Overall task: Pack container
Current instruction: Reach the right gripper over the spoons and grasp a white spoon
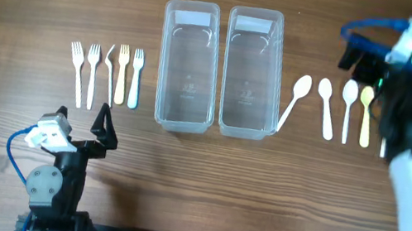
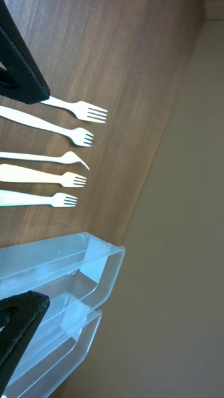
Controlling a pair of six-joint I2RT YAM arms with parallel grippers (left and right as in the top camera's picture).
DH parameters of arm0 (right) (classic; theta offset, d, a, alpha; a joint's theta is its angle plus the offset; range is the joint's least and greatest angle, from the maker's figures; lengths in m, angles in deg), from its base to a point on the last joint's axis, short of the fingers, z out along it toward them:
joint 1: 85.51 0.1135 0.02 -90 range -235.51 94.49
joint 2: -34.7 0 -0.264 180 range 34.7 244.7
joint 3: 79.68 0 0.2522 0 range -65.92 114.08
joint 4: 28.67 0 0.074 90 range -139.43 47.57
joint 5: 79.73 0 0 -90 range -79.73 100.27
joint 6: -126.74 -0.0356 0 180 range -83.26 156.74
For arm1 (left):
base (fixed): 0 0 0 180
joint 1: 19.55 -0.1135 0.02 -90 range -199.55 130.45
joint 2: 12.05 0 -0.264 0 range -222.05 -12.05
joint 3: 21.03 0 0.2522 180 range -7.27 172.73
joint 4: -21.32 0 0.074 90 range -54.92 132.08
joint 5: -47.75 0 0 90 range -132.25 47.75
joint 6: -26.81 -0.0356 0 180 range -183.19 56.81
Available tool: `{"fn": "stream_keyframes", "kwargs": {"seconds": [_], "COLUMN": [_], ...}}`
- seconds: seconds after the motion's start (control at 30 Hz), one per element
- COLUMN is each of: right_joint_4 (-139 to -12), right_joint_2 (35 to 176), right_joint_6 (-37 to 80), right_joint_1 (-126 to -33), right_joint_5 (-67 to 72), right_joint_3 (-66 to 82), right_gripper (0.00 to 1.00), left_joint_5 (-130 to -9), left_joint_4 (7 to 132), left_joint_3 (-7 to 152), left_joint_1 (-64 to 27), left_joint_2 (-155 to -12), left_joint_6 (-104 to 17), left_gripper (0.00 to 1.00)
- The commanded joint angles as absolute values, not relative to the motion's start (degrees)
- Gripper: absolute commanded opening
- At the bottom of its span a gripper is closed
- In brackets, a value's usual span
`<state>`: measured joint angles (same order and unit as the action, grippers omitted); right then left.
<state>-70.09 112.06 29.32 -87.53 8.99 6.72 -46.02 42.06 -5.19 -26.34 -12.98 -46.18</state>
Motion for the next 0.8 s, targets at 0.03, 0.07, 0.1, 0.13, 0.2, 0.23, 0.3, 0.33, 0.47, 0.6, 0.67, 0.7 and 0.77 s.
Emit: {"fn": "stream_keyframes", "kwargs": {"seconds": [0.03,0.07,0.1,0.13,0.2,0.23,0.3,0.33,0.47,0.6,0.67,0.7,0.77], "right_joint_4": [-83.21,-85.7,-87.64,-89.22,-91.03,-92.15,-95.6,-96.76,-99.75,-100.21,-100.8,-101.08,-101.52], "right_joint_2": [124.39,126.14,127.63,128.81,130.42,131.34,133.46,134.23,138.82,141.55,142.64,143.25,144.67], "right_joint_6": [35.39,35.28,35.33,35.55,36.99,38.36,41.62,42.47,42.65,41.86,43.65,45.4,48.27], "right_joint_1": [-87.9,-88.32,-88.71,-89.19,-90.06,-90.57,-91.4,-91.55,-91.86,-91.86,-91.86,-91.86,-91.86], "right_joint_5": [8.79,8.75,8.75,8.75,8.53,8.18,6.67,6.1,5.51,4.92,3.59,3.24,3.11], "right_joint_3": [27.88,30.3,32.03,33.17,33.56,33.56,33.56,33.56,33.21,32.95,32.95,32.95,32.95], "right_gripper": [1.0,1.0,1.0,1.0,1.0,1.0,1.0,1.0,1.0,1.0,1.0,1.0,1.0], "left_joint_5": [-46.5,-46.5,-46.5,-46.5,-46.5,-46.5,-46.5,-46.5,-46.5,-46.5,-46.5,-46.5,-46.5], "left_joint_4": [41.89,41.89,41.89,41.89,41.89,41.91,41.89,41.89,41.91,41.89,41.89,41.89,41.89], "left_joint_3": [-5.62,-5.62,-5.62,-5.62,-5.62,-5.62,-5.62,-5.62,-5.62,-5.62,-5.62,-5.62,-5.62], "left_joint_1": [-26.1,-26.1,-26.1,-26.1,-26.1,-26.1,-26.1,-26.1,-26.1,-26.1,-26.1,-26.1,-26.1], "left_joint_2": [-12.81,-12.81,-12.81,-12.81,-12.81,-12.81,-12.81,-12.81,-12.81,-12.81,-12.81,-12.81,-12.81], "left_joint_6": [-46.92,-46.92,-46.92,-46.92,-46.92,-46.92,-46.92,-46.92,-46.92,-46.92,-46.9,-46.92,-46.92], "left_gripper": [1.0,1.0,1.0,1.0,1.0,1.0,1.0,0.99,1.0,1.0,1.0,1.0,1.0]}}
